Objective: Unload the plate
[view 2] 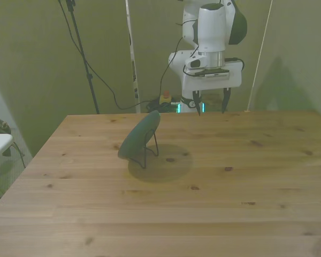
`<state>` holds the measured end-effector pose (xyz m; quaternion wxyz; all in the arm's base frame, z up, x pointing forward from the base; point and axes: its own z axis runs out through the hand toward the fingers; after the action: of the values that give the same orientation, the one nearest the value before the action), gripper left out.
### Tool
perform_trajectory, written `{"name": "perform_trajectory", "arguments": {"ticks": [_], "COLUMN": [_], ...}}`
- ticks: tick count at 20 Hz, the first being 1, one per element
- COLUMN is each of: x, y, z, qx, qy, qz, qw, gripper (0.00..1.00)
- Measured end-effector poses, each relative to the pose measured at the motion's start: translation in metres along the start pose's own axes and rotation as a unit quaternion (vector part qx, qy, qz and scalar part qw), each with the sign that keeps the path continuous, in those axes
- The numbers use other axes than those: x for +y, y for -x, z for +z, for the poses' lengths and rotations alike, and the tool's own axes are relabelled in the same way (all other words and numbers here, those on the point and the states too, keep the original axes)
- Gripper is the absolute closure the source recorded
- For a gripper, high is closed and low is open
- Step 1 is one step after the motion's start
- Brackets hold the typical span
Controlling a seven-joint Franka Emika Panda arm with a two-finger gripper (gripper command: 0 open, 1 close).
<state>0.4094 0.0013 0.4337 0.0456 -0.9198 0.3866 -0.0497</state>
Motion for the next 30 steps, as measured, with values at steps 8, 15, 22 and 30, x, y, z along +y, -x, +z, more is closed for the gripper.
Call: {"name": "perform_trajectory", "arguments": {"ticks": [8, 15, 22, 30], "x": [0.015, 0.046, 0.099, 0.094], "y": [-0.044, -0.104, -0.179, -0.174], "z": [-0.064, -0.135, -0.160, -0.146], "qx": [0.046, 0.061, 0.069, 0.044], "qy": [-0.028, -0.043, -0.050, -0.073], "qz": [0.049, 0.108, 0.175, 0.159], "qw": [0.9973, 0.9913, 0.9809, 0.9836], "gripper": [0.00, 0.00, 0.00, 0.00]}}
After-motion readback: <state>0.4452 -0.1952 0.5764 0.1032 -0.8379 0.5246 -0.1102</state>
